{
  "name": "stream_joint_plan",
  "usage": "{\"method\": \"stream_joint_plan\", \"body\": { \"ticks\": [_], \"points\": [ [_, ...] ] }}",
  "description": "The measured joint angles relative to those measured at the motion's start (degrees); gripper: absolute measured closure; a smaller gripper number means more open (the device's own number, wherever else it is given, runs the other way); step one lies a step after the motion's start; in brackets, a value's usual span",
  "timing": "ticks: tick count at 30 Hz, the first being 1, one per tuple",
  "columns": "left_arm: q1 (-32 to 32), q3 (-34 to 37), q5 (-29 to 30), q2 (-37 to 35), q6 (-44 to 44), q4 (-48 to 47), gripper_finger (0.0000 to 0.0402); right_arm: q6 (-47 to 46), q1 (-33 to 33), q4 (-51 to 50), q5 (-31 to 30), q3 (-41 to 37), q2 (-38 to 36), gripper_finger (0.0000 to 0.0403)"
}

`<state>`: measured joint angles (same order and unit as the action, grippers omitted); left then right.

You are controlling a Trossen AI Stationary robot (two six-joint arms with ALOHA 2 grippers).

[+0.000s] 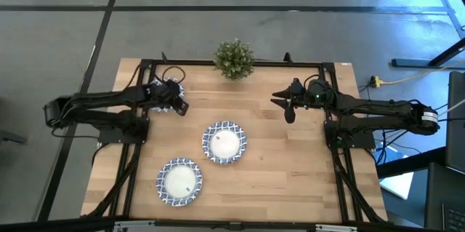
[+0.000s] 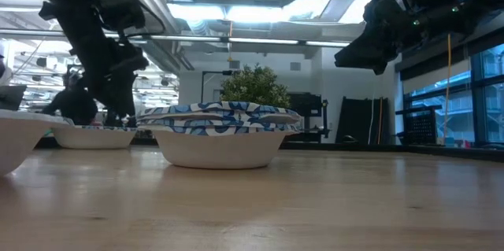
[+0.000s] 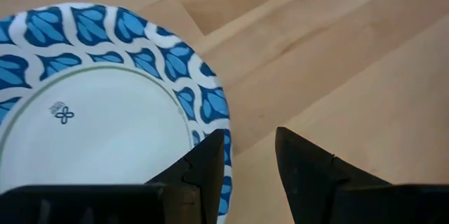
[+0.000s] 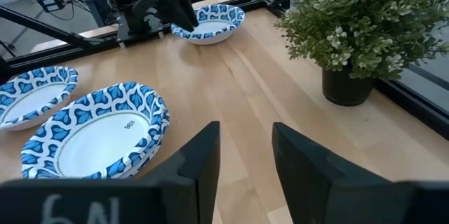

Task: Nest bowls inside each other
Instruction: Stack the white bowl on the stacked white bowls

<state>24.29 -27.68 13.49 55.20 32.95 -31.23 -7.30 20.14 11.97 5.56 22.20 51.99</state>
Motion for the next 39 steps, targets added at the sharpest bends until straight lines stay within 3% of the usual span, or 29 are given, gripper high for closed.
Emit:
{"method": "stream_joint_plan", "body": {
  "ticks": [7,32,39],
  "points": [
    [-1.53,0.0,2.27,1.92,0.04,-0.01,0.0279,-0.12,0.0,0.02,0.0,0.0,0.0,0.0271],
    [-1.55,0.02,2.0,9.32,1.2,-1.41,0.028,2.0,0.0,-0.01,0.02,0.0,0.02,0.0271],
    [-1.55,0.02,1.81,9.29,1.29,-1.41,0.033,1.95,0.0,-0.12,0.02,0.0,0.02,0.0271]
  ]
}}
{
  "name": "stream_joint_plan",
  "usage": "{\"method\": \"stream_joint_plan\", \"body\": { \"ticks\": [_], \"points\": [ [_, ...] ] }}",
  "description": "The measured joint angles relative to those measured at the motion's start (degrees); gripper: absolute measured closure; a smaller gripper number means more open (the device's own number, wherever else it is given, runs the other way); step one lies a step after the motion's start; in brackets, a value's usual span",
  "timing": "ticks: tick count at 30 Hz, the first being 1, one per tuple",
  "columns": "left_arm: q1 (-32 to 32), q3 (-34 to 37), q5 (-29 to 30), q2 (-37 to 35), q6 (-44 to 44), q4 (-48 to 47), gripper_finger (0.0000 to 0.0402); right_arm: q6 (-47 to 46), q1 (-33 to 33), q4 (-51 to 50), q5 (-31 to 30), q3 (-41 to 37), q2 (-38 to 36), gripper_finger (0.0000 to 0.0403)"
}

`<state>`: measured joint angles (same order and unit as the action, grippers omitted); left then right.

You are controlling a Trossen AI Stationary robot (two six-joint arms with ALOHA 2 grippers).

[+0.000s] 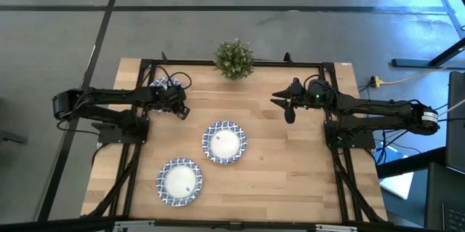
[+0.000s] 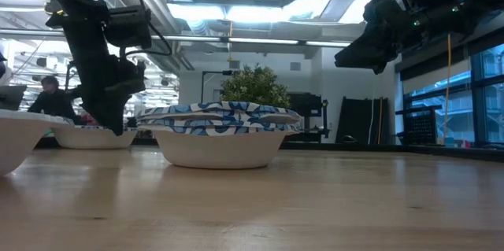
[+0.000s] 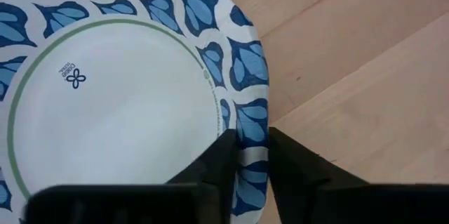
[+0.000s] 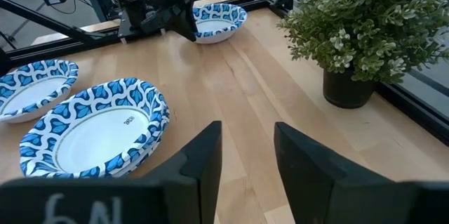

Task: Nest bowls inside each other
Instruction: Stack the white bowl on the stacked white bowls

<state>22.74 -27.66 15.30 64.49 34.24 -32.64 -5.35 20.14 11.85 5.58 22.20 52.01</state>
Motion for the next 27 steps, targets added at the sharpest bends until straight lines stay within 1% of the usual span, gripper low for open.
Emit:
{"method": "stream_joint_plan", "body": {
  "ticks": [5,8,11,16,20,24,27],
  "points": [
    [0.0,0.0,-0.86,0.0,-0.02,0.04,0.0383,-0.07,0.0,-0.08,0.0,0.0,0.0,0.0271],
    [0.0,0.0,-1.13,-0.02,-0.15,0.09,0.0396,-0.1,0.0,-0.16,0.0,0.0,0.0,0.0271],
    [0.0,0.0,-1.51,-0.02,-0.26,0.14,0.0386,-0.12,0.0,-0.83,0.0,0.0,0.0,0.0271],
    [-0.04,0.0,-7.01,-0.07,-0.28,1.1,0.0358,-0.11,0.0,-1.28,0.0,0.0,0.0,0.0271],
    [-0.04,0.0,-9.57,-0.09,-0.81,2.93,0.0342,-0.12,0.0,-1.28,0.0,0.0,0.0,0.0271],
    [-0.04,0.0,-10.05,-0.09,-1.66,3.52,0.0339,-0.12,0.0,-1.3,0.0,0.0,0.0,0.0271],
    [-0.04,0.0,-10.32,-0.1,-1.68,3.56,0.035,-0.12,0.0,-1.3,0.0,0.0,0.0,0.0271]
  ]
}}
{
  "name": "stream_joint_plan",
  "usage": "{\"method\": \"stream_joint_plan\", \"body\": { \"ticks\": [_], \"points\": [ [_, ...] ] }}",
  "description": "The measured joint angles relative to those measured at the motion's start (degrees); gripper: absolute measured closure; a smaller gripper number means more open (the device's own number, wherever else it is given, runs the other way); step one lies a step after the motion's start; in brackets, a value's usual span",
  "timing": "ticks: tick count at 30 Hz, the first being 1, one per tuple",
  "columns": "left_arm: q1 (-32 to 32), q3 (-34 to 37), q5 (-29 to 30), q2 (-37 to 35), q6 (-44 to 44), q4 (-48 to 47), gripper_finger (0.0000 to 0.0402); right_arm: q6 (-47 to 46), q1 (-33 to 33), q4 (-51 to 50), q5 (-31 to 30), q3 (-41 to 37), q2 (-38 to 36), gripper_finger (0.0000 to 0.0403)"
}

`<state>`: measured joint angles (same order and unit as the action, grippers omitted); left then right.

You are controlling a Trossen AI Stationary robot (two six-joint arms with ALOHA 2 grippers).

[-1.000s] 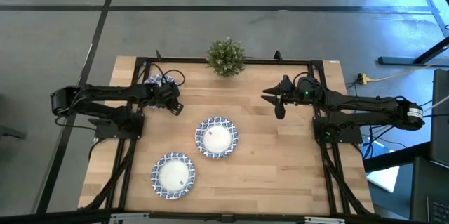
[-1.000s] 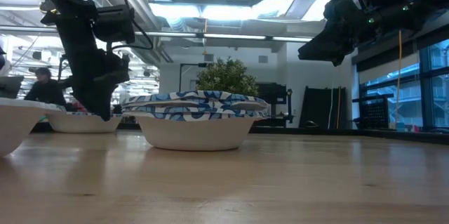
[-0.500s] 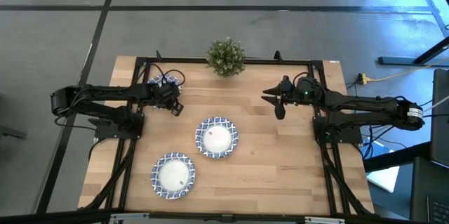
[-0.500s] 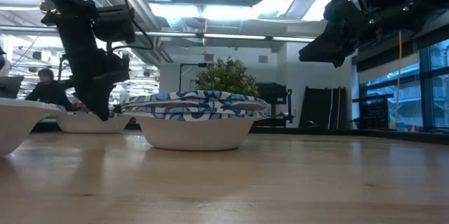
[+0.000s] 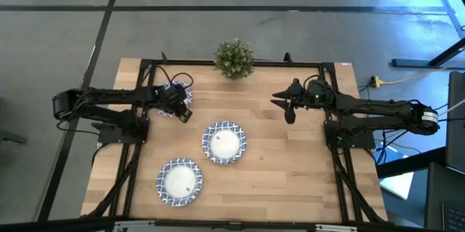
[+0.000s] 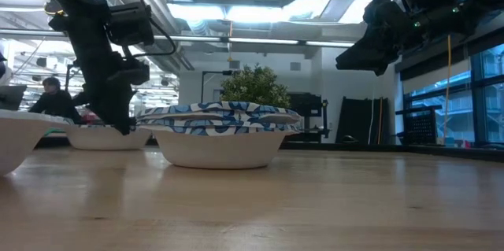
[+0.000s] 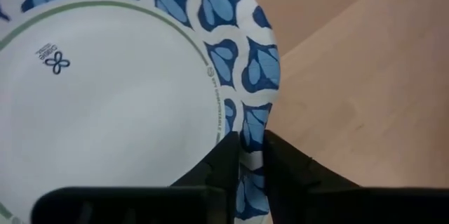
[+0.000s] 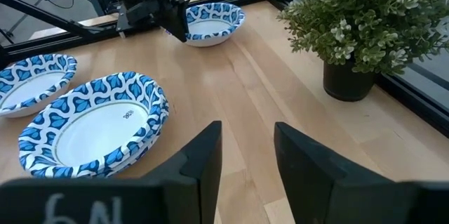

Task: Nest bowls inside each other
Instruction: Stack the white bowl on the stacked white bowls

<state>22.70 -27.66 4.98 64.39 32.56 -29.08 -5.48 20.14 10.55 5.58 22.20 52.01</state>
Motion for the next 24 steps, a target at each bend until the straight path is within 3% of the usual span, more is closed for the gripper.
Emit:
{"method": "stream_joint_plan", "body": {
  "ticks": [8,14,19,24],
  "points": [
    [0.15,0.0,0.09,-0.03,-0.16,0.07,0.0376,-0.33,0.0,0.01,0.0,0.0,0.0,0.0271],
    [0.15,0.0,0.45,-0.03,-0.16,0.68,0.0371,-0.31,0.0,0.01,0.0,0.0,0.0,0.0271],
    [0.15,0.0,-0.14,-0.03,-1.44,5.41,0.0366,-0.28,0.0,0.01,0.0,0.0,0.0,0.0271],
    [0.15,0.0,-0.4,-0.11,-2.8,9.61,0.0385,-0.28,0.0,-0.1,0.0,0.0,0.0,0.0271]
  ]
}}
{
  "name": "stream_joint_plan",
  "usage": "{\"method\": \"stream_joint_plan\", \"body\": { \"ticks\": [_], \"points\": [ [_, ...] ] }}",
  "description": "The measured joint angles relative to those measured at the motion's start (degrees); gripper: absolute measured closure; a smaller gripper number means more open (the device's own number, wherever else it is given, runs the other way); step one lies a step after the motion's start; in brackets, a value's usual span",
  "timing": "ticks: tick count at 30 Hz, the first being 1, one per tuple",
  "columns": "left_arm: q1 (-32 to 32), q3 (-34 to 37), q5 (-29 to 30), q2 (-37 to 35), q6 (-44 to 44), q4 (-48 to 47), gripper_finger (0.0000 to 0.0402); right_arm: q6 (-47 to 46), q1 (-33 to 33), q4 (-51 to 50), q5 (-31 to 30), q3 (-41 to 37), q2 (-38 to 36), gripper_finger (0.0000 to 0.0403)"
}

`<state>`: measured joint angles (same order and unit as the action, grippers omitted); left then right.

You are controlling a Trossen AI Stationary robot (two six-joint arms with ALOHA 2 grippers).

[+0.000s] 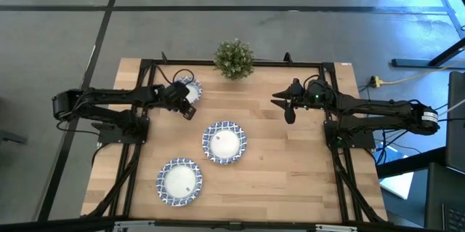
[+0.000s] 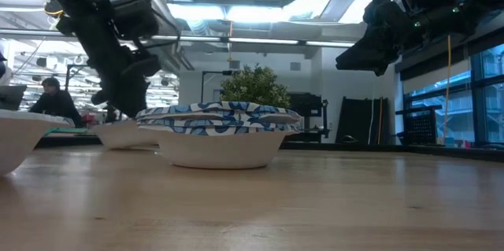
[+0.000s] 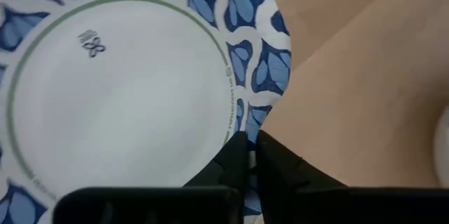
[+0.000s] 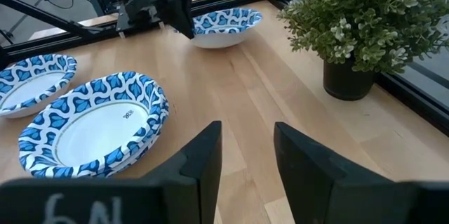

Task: Nest bowls inside each other
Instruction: Stack the white bowl on the stacked white bowls

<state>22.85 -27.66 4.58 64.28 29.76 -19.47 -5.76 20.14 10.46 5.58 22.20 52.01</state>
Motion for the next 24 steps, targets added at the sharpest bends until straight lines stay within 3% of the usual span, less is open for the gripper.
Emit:
{"method": "stream_joint_plan", "body": {
  "ticks": [7,14,24],
  "points": [
    [-0.07,0.04,-5.76,-2.35,-1.57,1.23,0.0393,0.11,0.5,-0.13,0.0,0.0,0.0,0.0271],
    [-2.5,0.04,-12.77,-5.55,-3.19,9.16,0.0393,0.26,2.54,-0.15,0.0,0.0,0.0,0.0271],
    [-7.23,-0.72,-15.22,-11.58,-3.35,14.09,0.0395,0.28,4.2,-0.28,0.0,0.0,0.0,0.0271]
  ]
}}
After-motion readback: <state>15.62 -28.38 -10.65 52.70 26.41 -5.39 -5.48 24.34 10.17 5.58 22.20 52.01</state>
